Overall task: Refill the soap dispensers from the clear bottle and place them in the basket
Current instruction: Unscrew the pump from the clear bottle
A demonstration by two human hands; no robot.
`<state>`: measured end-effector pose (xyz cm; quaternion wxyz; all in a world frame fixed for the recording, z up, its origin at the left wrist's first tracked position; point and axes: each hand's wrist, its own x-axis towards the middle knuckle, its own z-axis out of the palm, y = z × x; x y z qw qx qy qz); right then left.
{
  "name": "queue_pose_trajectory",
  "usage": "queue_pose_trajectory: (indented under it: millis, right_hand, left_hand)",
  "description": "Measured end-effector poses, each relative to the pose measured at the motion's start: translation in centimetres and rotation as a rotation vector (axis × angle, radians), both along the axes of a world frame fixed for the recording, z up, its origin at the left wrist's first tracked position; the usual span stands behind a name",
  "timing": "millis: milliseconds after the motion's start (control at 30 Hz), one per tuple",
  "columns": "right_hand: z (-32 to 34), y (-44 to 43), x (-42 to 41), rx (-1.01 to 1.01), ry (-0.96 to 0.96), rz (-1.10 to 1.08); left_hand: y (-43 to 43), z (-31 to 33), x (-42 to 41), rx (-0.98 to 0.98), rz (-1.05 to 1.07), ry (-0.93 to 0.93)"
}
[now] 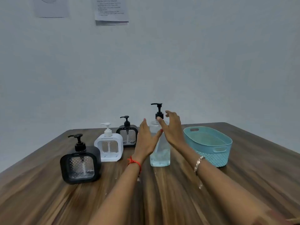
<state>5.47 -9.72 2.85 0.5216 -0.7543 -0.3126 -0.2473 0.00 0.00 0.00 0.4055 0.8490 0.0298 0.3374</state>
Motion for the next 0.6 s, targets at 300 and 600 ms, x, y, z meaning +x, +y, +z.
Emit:
queue_pose_trajectory:
  millis: [300,600]
  right_hand:
    - [3.8,2.5,3.1,-0.1,0.17,0.043]
    - [4.9,0.7,5.3,-0.145,0.244,0.327]
  left_hand:
    - [1.0,1.1,2.9,-0.061,-0.093,-0.023]
    - [1.6,0.7,3.7,-0.163,-0.183,-0.006]
